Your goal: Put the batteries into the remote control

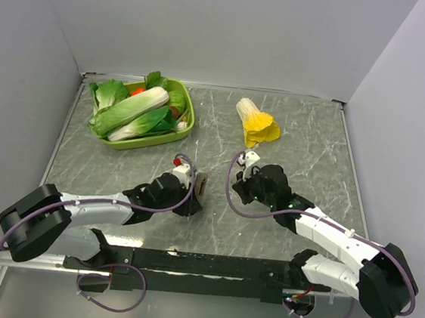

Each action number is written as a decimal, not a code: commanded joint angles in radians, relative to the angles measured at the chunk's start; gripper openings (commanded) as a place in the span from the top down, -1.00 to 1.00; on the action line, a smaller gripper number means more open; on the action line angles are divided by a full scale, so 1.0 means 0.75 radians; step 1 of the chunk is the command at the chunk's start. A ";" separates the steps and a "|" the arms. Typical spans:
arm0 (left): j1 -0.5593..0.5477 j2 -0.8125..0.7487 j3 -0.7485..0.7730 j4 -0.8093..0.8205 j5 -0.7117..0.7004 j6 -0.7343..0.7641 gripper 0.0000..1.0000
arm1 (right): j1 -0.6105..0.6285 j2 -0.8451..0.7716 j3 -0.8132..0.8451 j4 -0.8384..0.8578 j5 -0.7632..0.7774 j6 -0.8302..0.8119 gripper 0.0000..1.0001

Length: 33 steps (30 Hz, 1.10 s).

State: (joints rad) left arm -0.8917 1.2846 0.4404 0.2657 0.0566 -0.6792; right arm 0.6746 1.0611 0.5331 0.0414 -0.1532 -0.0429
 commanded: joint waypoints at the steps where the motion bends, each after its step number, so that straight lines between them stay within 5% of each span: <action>1: -0.003 -0.121 0.028 -0.004 -0.071 -0.039 0.97 | -0.057 0.046 -0.038 0.023 0.038 0.202 1.00; 3: -0.003 -0.189 0.022 -0.033 -0.112 -0.045 0.97 | -0.069 0.062 -0.020 0.006 0.077 0.239 1.00; 9: 0.003 -0.542 0.004 -0.197 -0.308 -0.041 0.96 | -0.155 0.131 0.103 -0.118 0.100 0.327 0.36; 12: 0.033 -0.727 -0.037 -0.248 -0.384 -0.041 0.97 | -0.186 0.162 0.162 -0.176 0.057 0.368 -0.22; 13: 0.054 -0.812 -0.065 -0.258 -0.401 -0.043 0.97 | -0.184 0.170 0.179 -0.184 0.037 0.376 -0.60; 16: 0.097 -0.992 -0.153 -0.289 -0.456 -0.062 0.97 | -0.184 0.221 0.246 -0.219 -0.055 0.364 -0.87; 24: 0.113 -1.522 -0.438 -0.246 -0.409 -0.137 0.97 | -0.073 0.471 0.508 -0.315 -0.060 0.431 -0.97; 29: 0.113 -1.690 -0.507 -0.281 -0.319 -0.121 0.97 | 0.072 0.573 0.626 -0.239 0.002 0.368 -0.99; 33: 0.113 -1.770 -0.522 -0.291 -0.256 -0.099 0.97 | 0.139 0.789 0.817 -0.403 0.130 0.401 -0.94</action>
State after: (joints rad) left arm -0.8101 0.0185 0.0528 0.0246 -0.2031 -0.7639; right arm 0.7364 1.5330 1.0111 -0.1982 -0.1528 0.2436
